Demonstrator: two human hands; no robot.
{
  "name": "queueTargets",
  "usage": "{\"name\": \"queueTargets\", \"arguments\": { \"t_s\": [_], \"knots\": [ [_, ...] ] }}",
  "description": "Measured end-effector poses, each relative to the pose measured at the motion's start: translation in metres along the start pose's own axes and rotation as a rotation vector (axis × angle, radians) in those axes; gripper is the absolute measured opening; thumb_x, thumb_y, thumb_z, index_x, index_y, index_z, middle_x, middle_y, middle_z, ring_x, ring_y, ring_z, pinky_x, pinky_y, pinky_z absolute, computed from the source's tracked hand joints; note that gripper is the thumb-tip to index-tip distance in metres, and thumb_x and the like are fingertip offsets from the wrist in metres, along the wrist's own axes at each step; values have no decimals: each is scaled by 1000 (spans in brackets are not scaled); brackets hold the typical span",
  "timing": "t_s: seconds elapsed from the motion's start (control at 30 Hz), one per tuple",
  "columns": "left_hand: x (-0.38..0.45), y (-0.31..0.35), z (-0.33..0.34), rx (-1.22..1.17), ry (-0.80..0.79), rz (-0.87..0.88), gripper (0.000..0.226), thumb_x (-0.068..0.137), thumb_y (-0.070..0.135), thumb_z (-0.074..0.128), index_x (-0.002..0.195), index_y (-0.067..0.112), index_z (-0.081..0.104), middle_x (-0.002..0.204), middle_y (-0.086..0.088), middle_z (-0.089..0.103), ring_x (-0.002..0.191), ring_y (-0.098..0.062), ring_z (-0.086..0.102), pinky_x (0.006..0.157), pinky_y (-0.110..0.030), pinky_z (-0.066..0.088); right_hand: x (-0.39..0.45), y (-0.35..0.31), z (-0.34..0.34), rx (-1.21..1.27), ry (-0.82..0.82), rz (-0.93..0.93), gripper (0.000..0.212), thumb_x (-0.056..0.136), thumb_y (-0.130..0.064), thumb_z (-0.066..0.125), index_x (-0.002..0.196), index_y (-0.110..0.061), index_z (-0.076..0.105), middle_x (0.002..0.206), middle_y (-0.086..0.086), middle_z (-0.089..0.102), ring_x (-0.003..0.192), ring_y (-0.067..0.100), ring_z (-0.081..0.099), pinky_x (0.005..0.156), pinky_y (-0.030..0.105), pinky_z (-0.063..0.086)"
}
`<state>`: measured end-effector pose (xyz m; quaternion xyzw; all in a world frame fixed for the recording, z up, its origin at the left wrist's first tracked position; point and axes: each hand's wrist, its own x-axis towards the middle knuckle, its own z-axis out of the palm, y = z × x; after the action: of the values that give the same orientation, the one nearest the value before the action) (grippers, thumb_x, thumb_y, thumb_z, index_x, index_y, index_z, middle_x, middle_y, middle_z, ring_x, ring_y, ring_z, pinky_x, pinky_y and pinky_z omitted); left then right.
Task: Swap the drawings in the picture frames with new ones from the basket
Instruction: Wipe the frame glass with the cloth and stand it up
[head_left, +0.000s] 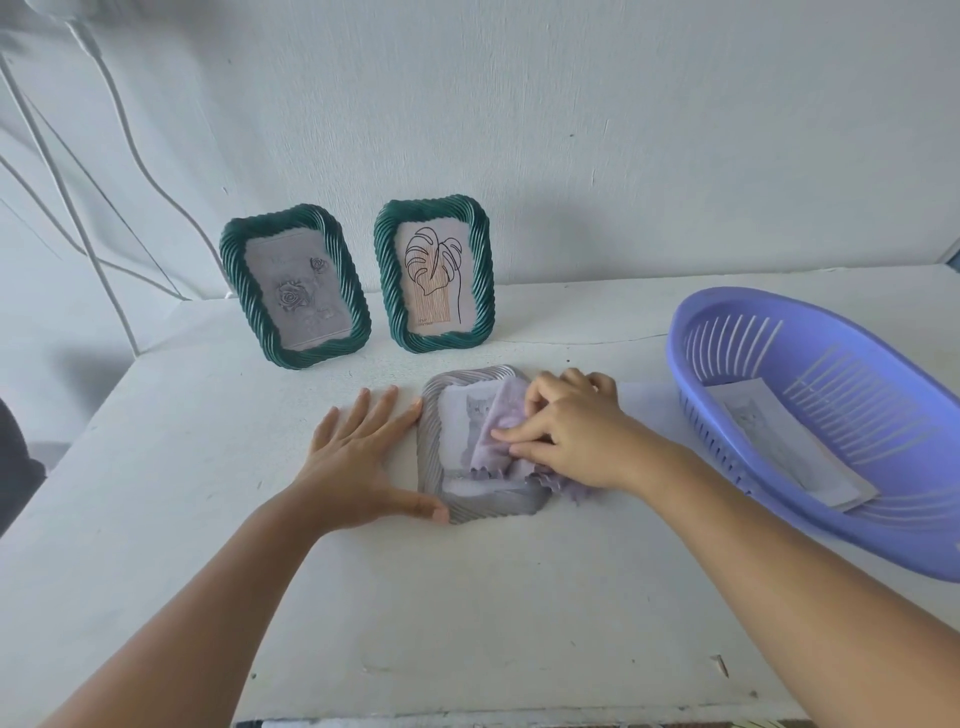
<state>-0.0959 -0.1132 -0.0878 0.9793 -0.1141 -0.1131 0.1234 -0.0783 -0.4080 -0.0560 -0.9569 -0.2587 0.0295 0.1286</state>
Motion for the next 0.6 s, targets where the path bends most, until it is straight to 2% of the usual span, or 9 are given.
{"name": "queueTargets", "arguments": {
  "t_s": [0.17, 0.3, 0.4, 0.5, 0.6],
  "knots": [
    [1, -1, 2, 6, 0, 0, 137, 40, 110, 46, 154, 57, -8, 165, 20, -23, 148, -4, -33, 125, -45, -13, 16, -24, 12, -35, 121, 133, 30, 102, -54, 47, 127, -55, 64, 110, -9, 40, 111, 21, 38, 101, 43, 27],
    [1, -2, 2, 4, 2, -3, 138, 38, 110, 46, 154, 58, -8, 165, 21, -22, 149, -5, -31, 125, -45, -12, 2, -22, 16, 87, -2, -28, 30, 100, -57, 48, 127, -56, 62, 105, -14, 34, 105, 15, 28, 98, 39, 21],
    [2, -1, 3, -3, 11, -2, 140, 38, 110, 47, 155, 56, -7, 165, 21, -22, 149, -4, -32, 125, -46, -12, -14, -3, 10, 87, -21, -64, 31, 98, -59, 51, 127, -59, 61, 104, -16, 35, 104, 13, 29, 97, 36, 19],
    [1, -1, 2, 1, 8, -5, 140, 39, 110, 47, 155, 55, -7, 165, 19, -21, 149, -5, -32, 125, -45, -13, -9, 4, 8, 42, 54, 30, 30, 99, -58, 49, 126, -61, 61, 103, -15, 36, 104, 14, 33, 100, 38, 20],
    [1, -1, 2, 6, 5, -2, 138, 39, 110, 46, 154, 58, -9, 165, 19, -21, 149, -5, -31, 125, -45, -13, 10, -15, 12, -46, 131, 149, 30, 101, -55, 47, 125, -54, 64, 110, -7, 43, 109, 22, 40, 101, 45, 29]
  ]
}}
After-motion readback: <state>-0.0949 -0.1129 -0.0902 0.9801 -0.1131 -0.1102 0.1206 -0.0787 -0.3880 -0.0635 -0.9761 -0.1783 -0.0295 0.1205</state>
